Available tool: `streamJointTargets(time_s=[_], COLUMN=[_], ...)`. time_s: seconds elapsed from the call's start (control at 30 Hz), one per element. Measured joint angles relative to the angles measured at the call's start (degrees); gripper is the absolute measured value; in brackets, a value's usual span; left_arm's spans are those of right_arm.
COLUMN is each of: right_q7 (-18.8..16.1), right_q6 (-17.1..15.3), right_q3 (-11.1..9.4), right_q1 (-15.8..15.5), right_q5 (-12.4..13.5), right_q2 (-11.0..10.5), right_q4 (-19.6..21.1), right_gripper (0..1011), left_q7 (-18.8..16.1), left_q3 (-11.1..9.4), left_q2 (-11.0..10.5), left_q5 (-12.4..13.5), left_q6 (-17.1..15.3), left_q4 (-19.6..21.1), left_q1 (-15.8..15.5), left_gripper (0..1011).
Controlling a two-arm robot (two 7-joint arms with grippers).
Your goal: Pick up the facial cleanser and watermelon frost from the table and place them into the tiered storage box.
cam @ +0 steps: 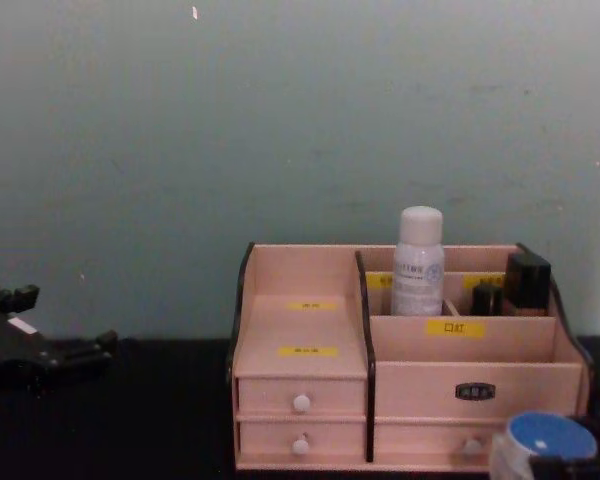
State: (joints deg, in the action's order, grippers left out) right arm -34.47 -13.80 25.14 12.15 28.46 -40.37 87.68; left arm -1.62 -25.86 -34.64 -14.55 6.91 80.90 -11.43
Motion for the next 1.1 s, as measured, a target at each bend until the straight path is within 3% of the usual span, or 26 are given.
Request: streamJointTargets(time_s=[0.4,1.1], right_q7=[-2.3,-4.0], right_q6=[1.1,2.8], right_q3=[3.0,8.6], right_q1=[4.4,16.0], right_q5=[-0.1,-3.0], right_q2=[1.3,8.8], right_q4=[0.0,-7.4], right_gripper=[706,706], left_q7=[0.0,0.0], left_q3=[0.0,0.0], left_q2=[0.0,0.0], left_q5=[0.0,0.0], left_q6=[0.0,0.0], left_q4=[0.0,0.0], left_q1=[0.0,0.0], left_gripper=[1001,1001])
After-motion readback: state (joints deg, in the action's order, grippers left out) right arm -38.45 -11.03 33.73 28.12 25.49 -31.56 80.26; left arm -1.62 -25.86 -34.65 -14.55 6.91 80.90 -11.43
